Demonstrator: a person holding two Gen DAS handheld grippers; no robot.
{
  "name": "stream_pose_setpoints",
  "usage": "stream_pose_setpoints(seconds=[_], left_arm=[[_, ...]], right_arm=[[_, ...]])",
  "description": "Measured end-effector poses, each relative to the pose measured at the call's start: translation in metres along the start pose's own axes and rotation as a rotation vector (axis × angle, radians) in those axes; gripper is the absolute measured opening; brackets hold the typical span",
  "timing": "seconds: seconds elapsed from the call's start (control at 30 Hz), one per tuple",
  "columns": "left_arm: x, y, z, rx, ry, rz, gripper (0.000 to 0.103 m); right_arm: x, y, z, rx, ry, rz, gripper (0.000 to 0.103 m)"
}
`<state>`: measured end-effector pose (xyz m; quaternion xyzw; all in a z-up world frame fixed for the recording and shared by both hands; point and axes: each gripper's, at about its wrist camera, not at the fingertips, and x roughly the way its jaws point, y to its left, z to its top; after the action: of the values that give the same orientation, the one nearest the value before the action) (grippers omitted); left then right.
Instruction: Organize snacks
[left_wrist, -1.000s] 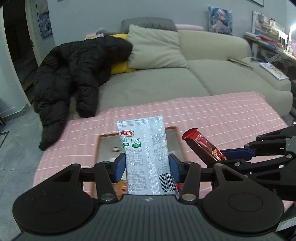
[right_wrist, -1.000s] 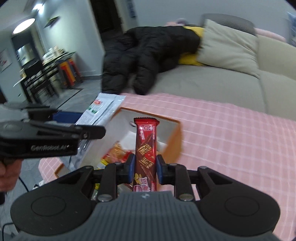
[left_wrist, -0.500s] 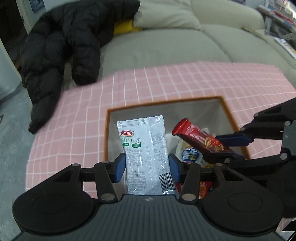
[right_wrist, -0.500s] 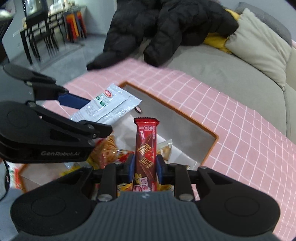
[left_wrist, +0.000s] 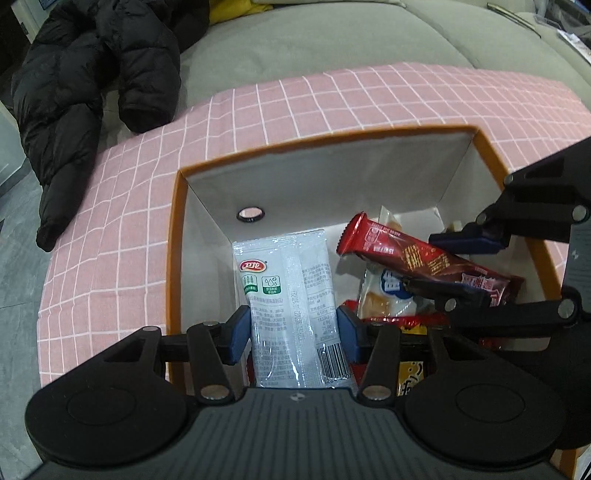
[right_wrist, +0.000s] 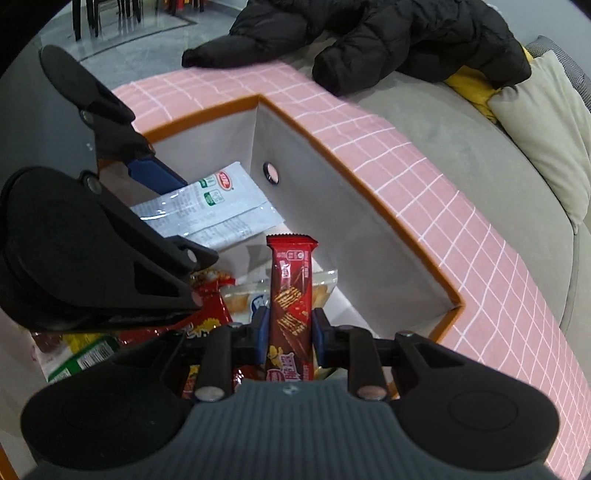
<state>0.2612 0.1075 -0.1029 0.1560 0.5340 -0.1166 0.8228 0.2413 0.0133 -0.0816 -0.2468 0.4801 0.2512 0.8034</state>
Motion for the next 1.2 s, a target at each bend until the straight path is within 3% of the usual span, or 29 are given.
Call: stream_pose_setpoints(seconds=[0.13, 0.2, 0.37, 0.53, 0.7, 0.8, 1.0, 1.13, 1.2], left_arm=[[-0.004, 0.001, -0.002, -0.009, -0.008, 0.026, 0.062], [-0.012, 0.004, -0.002, -0.027, -0.029, 0.020, 0.071], [-0.045, 0.004, -0.006, -0.036, -0.084, 0.039, 0.072], [-0.098, 0.000, -0.009, -0.070, -0.191, 0.082, 0.072], [-0.164, -0.011, -0.023, -0.116, -0.346, 0.130, 0.074], [-0.198, -0.023, -0.034, -0.137, -0.413, 0.151, 0.077], [-0.247, -0.053, -0.067, -0.191, -0.478, 0.175, 0.082], [-0.255, -0.074, -0.091, -0.229, -0.485, 0.220, 0.085], [-0.256, -0.085, -0.103, -0.253, -0.486, 0.228, 0.086]], right_arm=[[-0.003, -0.004, 0.001, 0.010, -0.014, -0.010, 0.042], [-0.010, -0.008, 0.001, 0.025, -0.035, 0.004, 0.066], [-0.039, -0.017, 0.000, 0.055, -0.082, 0.001, 0.079], [-0.089, -0.033, -0.012, 0.141, -0.181, -0.002, 0.080], [-0.146, -0.045, -0.032, 0.279, -0.297, -0.009, 0.081], [-0.177, -0.047, -0.049, 0.347, -0.324, -0.012, 0.081], [-0.230, -0.033, -0.100, 0.433, -0.398, 0.000, 0.086], [-0.257, -0.015, -0.137, 0.438, -0.435, -0.025, 0.087], [-0.269, -0.002, -0.156, 0.428, -0.451, -0.051, 0.095]])
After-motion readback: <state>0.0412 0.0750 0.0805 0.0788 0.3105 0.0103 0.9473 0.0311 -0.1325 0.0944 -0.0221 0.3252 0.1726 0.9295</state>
